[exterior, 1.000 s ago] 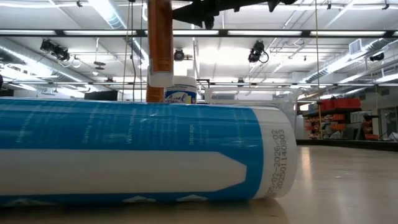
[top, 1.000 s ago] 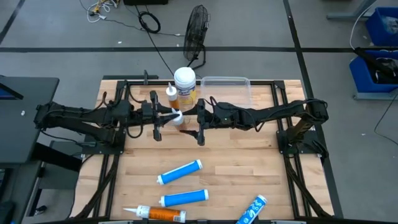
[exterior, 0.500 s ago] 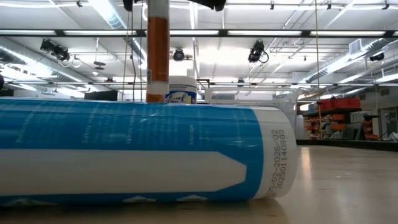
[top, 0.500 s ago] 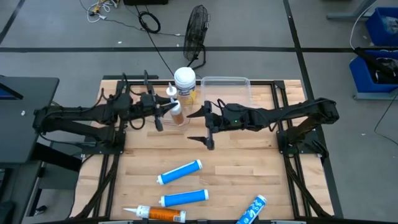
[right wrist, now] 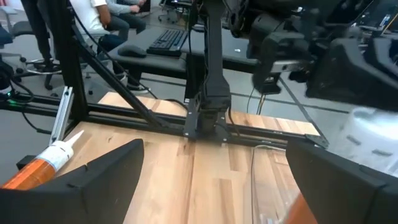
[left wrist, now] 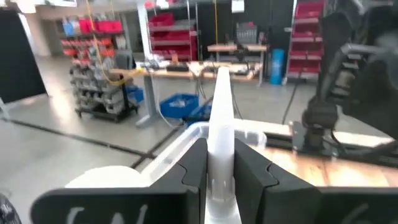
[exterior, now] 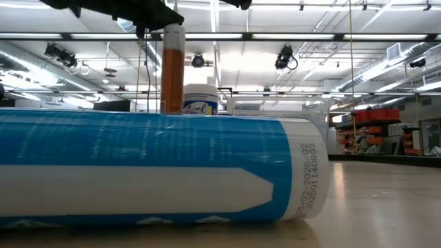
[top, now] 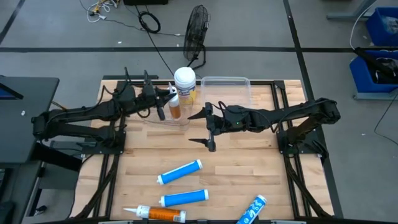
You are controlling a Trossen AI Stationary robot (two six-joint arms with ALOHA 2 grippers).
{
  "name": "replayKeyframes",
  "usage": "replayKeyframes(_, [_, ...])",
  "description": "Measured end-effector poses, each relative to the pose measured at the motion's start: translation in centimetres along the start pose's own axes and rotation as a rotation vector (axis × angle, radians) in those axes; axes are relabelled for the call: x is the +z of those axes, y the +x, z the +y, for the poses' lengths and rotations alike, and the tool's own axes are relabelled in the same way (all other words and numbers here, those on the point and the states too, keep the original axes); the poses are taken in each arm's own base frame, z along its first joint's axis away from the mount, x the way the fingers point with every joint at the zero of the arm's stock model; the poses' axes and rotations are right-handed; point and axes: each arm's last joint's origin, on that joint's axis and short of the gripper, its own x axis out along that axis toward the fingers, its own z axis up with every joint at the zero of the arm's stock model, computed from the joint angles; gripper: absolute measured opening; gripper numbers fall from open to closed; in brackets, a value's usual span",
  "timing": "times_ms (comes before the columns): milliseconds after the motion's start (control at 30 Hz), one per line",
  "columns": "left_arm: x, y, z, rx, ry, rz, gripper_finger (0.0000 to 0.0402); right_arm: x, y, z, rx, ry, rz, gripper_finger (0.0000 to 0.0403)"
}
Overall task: Pick & place silicon tubes, Sealant and Lysol wipes
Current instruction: Put the top orange sealant into the left transparent bin
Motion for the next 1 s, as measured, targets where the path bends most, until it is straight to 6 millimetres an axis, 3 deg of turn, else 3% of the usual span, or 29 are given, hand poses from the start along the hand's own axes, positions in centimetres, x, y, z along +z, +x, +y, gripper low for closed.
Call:
replayKeyframes(267, [-2.9,0.1,1.2,-0.032,-0.07,0.003,0.0053,0.0,0.0,0.0,-0.002,0.0,0.003,0.0398])
replayKeyframes(1000, [-7.4,0.7,1.3,-0.015,-0.091,0.023,0.0052,-0.1,0.0,-0.2,-0.044,-0.019,0.011,0.0398])
